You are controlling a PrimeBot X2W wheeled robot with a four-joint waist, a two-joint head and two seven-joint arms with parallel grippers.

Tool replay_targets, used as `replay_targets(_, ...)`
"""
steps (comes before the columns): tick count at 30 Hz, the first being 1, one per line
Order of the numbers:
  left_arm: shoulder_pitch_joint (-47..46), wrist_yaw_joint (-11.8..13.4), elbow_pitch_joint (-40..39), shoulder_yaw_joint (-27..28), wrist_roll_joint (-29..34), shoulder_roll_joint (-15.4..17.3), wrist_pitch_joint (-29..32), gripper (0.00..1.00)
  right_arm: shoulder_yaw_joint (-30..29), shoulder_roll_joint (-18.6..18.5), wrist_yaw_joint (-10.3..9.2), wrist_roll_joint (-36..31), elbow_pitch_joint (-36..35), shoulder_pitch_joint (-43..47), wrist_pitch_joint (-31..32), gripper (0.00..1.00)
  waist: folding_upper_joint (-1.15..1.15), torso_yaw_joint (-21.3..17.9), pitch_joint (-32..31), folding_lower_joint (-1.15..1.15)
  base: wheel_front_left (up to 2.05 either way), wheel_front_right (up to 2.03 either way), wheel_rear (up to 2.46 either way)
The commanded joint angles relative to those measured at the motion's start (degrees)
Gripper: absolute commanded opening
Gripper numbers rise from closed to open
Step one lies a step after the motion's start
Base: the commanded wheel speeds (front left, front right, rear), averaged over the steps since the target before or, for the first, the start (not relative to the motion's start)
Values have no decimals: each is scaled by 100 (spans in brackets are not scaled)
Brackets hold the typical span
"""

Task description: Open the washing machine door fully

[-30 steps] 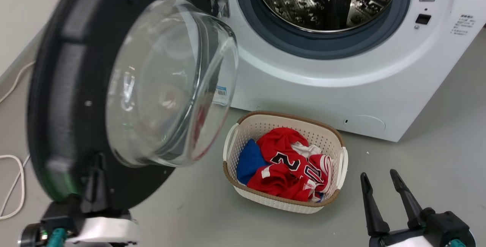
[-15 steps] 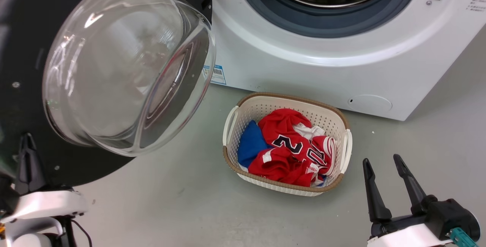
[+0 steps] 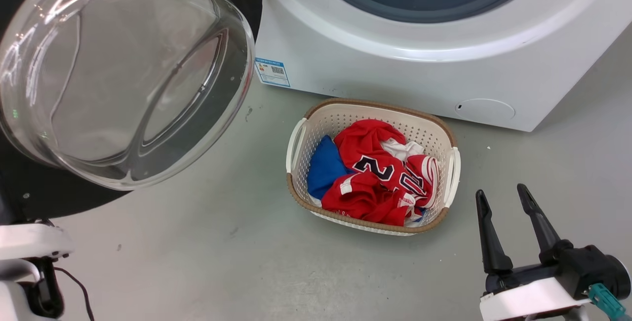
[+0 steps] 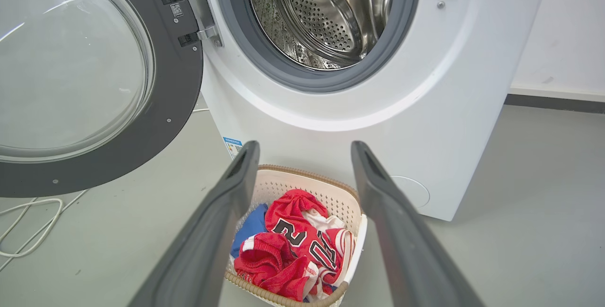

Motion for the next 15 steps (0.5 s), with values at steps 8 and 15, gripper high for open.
replay_targets(8, -540, -89, 500, 247, 43, 318, 15, 0, 33, 11, -1, -70, -9, -223, -10, 100, 0, -76, 164, -1, 0, 0, 0)
replay_targets(15, -711, -127, 632, 448, 67, 424, 15, 0, 25, 11, -1, -72, -15, -247, -10, 100, 0, -147, 235, -1, 0, 0, 0)
